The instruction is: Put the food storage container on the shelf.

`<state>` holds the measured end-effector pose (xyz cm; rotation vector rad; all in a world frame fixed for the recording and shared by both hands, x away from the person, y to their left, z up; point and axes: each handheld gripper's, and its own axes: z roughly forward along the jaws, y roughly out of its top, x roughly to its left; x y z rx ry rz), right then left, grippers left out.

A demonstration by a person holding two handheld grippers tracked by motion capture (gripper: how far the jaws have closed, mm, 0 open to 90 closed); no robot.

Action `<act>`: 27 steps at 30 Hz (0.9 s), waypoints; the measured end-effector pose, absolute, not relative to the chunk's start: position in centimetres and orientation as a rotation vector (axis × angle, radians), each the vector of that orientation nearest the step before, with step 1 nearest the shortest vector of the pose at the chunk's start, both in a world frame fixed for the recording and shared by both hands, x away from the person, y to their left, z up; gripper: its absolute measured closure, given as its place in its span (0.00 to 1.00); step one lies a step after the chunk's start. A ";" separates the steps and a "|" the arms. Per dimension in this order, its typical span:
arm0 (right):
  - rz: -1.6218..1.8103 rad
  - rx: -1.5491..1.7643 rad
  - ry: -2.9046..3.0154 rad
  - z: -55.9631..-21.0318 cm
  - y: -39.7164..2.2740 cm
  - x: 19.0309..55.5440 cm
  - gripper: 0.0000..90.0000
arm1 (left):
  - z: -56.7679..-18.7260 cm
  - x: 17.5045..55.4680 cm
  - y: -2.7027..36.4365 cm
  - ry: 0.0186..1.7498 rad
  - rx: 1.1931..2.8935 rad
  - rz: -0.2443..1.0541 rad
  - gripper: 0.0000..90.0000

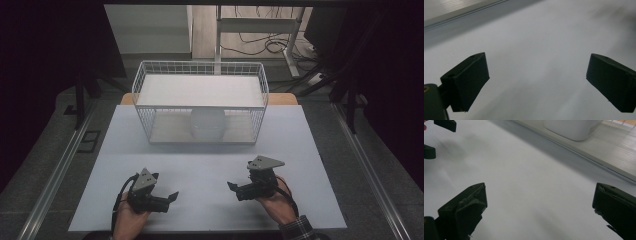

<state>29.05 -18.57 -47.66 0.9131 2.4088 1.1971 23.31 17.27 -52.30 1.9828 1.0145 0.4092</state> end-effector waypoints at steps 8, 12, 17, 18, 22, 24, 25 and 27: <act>1.185 0.937 2.389 -47.8 -20.2 28.1 0.00 | -52.0 22.8 18.4 1.036 1.983 0.444 0.03; 1.198 0.960 2.365 -47.6 -21.2 27.6 0.00 | -51.9 22.6 19.1 1.053 1.965 0.444 0.03; 1.184 0.989 2.333 -47.6 -22.4 26.8 0.00 | -51.8 22.2 19.8 1.059 1.959 0.468 0.01; 1.179 0.989 2.329 -47.6 -22.6 26.7 0.00 | -51.8 22.1 20.0 1.059 1.958 0.472 0.01; 1.153 0.996 2.307 -47.7 -23.6 26.1 0.00 | -51.8 21.8 20.6 1.075 1.948 0.488 0.01; 1.140 1.008 2.302 -47.9 -24.1 25.8 0.00 | -51.9 21.6 21.0 1.081 1.943 0.497 0.01; 1.137 1.014 2.299 -47.9 -24.4 25.6 0.00 | -51.9 21.6 21.2 1.084 1.940 0.498 0.01; 1.129 1.031 2.292 -48.1 -24.8 25.2 0.00 | -52.1 21.4 21.4 1.091 1.939 0.499 0.01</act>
